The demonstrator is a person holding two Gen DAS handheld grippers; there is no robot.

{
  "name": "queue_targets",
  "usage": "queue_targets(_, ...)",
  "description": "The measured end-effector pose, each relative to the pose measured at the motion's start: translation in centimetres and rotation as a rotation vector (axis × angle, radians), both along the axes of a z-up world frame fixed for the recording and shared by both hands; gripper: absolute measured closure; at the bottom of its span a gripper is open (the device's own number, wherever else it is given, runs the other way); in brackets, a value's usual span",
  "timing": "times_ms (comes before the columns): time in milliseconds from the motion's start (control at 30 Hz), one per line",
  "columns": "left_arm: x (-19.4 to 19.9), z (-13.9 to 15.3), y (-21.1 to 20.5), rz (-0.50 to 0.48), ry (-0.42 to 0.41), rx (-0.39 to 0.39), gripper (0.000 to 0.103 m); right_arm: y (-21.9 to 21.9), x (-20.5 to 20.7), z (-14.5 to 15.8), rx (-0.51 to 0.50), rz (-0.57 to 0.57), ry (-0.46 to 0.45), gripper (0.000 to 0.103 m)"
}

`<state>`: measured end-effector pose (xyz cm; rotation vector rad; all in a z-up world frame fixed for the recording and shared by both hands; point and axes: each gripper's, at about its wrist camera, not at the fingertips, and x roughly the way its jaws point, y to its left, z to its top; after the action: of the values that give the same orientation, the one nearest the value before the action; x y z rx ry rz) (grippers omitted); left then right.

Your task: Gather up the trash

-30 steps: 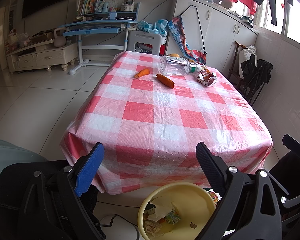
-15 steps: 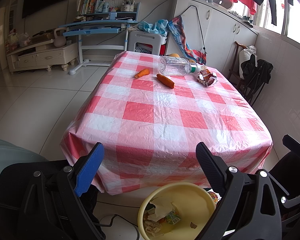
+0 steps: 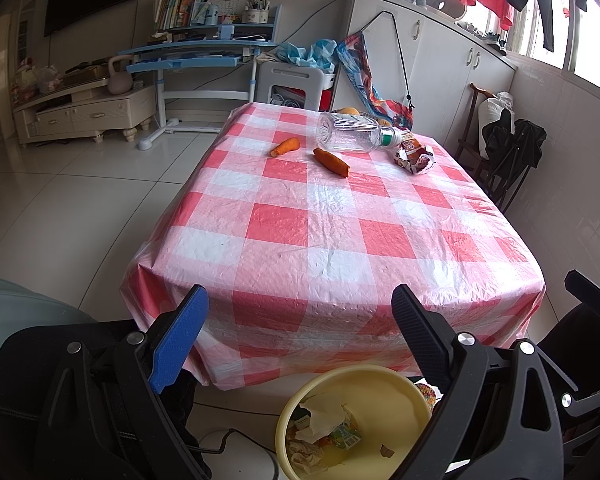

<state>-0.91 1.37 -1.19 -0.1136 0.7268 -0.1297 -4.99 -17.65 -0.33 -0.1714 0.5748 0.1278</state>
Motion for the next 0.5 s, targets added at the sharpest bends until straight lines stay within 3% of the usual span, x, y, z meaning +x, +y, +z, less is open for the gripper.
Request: queue_targets(500,0.01,-0.01,0.01,0.000,0.000,0.000,0.014,0.01,0.03,-0.01,-0.001,0.001,0.002,0.007)
